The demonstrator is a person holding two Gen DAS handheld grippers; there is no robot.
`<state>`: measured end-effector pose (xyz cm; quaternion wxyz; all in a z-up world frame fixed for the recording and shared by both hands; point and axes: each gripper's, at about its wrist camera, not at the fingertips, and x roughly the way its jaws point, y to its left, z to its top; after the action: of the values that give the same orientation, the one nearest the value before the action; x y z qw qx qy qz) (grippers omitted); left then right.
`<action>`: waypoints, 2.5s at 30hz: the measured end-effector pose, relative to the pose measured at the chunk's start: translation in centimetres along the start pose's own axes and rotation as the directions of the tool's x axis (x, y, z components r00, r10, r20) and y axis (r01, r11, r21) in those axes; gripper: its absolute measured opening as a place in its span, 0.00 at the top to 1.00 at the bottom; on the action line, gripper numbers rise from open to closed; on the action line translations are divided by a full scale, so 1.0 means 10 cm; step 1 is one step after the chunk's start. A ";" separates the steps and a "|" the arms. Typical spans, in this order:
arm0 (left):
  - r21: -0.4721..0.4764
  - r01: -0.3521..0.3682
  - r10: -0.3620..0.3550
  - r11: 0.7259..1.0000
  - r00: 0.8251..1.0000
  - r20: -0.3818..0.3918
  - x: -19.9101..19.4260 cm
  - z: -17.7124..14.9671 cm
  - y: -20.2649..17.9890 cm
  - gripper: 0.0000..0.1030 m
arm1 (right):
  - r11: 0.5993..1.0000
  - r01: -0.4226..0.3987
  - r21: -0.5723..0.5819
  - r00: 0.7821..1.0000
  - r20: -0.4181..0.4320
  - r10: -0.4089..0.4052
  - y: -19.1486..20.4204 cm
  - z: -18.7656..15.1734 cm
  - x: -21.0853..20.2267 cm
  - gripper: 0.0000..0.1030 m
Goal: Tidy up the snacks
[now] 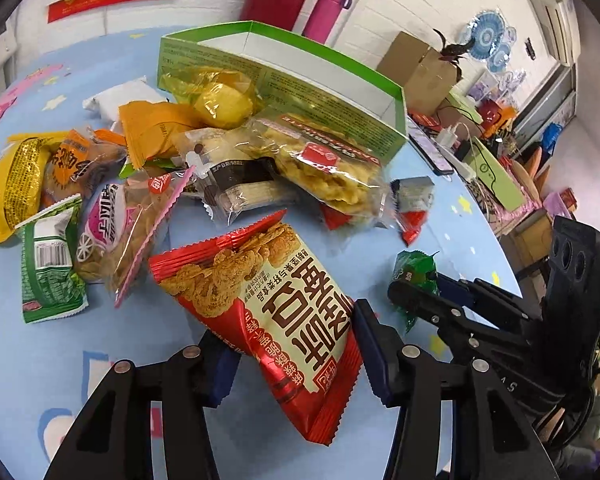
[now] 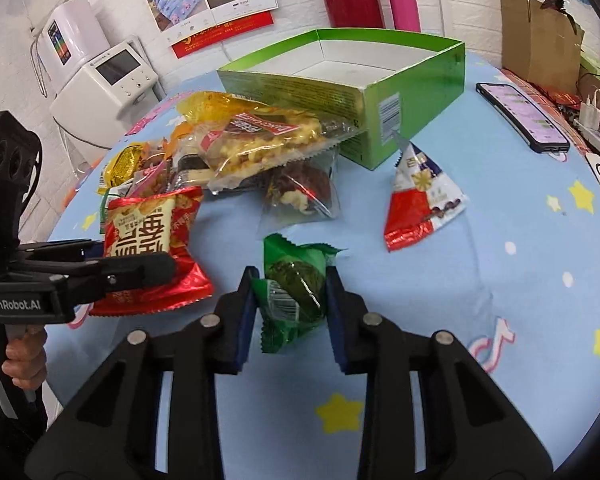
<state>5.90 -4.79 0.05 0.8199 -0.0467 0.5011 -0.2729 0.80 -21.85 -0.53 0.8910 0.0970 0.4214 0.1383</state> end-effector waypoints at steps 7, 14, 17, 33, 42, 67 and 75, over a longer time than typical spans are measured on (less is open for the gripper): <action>0.108 -0.014 -0.004 0.994 0.986 0.167 -0.64 0.31 -0.26 0.48 | 0.998 0.008 -0.055 0.983 0.182 0.002 0.05 0.42 -0.52 0.67; 0.090 -0.074 0.049 0.993 0.968 0.247 -0.47 1.27 -0.26 0.48 | 0.996 0.079 -0.045 0.965 0.254 -0.065 -0.07 1.04 -0.29 0.67; 0.068 -0.100 0.081 0.993 0.967 0.240 -0.18 1.63 -0.20 0.48 | 0.996 0.084 -0.030 0.965 0.252 -0.074 -0.19 1.24 -0.11 0.67; -0.010 -0.154 0.154 0.988 0.972 0.179 0.58 2.06 0.10 0.05 | 0.988 0.124 -0.089 0.983 0.148 -0.110 -0.42 1.48 0.61 0.31; 0.003 -0.233 0.221 0.972 0.926 0.304 0.13 1.85 -0.04 0.05 | 0.986 0.145 -0.081 0.966 0.229 -0.123 -0.29 1.37 0.16 0.06; 0.060 -0.290 0.265 0.955 0.927 0.267 -0.28 0.52 0.02 0.05 | 1.000 0.023 0.011 0.963 0.269 -0.025 -0.25 0.41 -0.50 0.01; 0.001 -0.151 0.146 0.989 0.959 0.242 -0.38 0.41 0.27 0.09 | 0.960 -0.203 0.192 0.974 0.144 0.177 -0.38 0.61 0.05 0.01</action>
<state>9.09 -1.43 4.15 0.8933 -0.0336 0.3972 -0.2078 6.51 -25.66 1.85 0.8835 0.2370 0.3654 0.1726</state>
